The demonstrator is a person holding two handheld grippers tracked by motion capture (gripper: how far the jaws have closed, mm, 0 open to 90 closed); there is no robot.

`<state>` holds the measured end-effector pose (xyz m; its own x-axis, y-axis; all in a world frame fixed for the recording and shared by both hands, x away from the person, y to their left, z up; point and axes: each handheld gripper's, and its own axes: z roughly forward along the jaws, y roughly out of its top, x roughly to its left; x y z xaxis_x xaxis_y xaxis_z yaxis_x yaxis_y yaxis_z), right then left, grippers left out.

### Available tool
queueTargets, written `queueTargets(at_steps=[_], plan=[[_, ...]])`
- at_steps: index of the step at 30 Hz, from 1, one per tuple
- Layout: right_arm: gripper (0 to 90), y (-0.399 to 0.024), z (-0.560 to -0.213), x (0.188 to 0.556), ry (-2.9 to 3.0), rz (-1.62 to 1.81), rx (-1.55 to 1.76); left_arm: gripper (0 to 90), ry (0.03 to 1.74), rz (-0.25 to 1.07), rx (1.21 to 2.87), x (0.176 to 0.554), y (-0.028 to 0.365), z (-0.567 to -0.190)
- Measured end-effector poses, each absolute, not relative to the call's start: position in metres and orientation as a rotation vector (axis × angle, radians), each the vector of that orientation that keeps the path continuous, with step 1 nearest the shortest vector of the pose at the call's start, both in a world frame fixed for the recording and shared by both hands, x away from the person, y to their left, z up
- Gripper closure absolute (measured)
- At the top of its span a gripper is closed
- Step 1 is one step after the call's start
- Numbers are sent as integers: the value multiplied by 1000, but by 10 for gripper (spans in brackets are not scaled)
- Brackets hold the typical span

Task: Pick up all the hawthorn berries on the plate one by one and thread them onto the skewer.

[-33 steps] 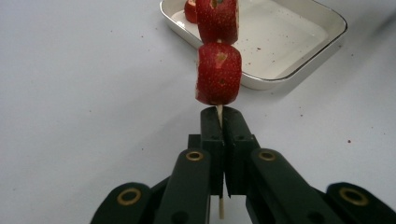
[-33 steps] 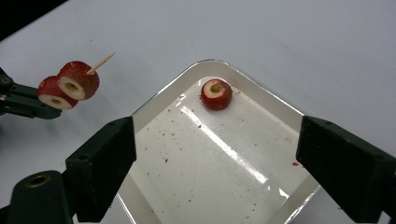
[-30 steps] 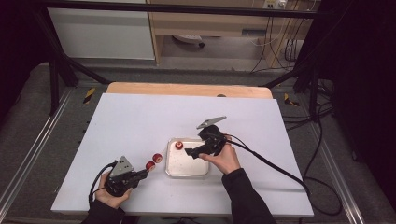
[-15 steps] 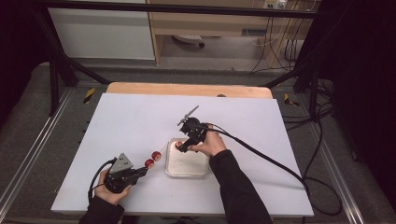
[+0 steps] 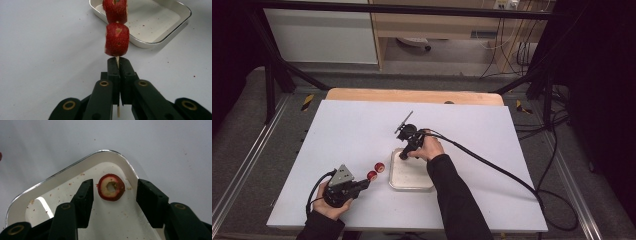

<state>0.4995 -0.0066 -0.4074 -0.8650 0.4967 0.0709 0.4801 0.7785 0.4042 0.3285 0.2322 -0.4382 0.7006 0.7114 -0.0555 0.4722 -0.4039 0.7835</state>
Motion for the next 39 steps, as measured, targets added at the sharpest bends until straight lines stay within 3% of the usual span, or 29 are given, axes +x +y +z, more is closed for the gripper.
queueTargets(at_steps=[12,18,29,39], plan=[[607,1,-414,507,2980,612,781,878,897,362,2083,328,231,-439],[618,1,-412,505,2969,612,805,878,895,365,2085,328,230,-438],[621,-16,-378,476,2810,938,945,878,887,381,2074,325,229,-436],[622,-57,-381,439,2572,1334,1173,878,884,396,2059,321,223,-435]])
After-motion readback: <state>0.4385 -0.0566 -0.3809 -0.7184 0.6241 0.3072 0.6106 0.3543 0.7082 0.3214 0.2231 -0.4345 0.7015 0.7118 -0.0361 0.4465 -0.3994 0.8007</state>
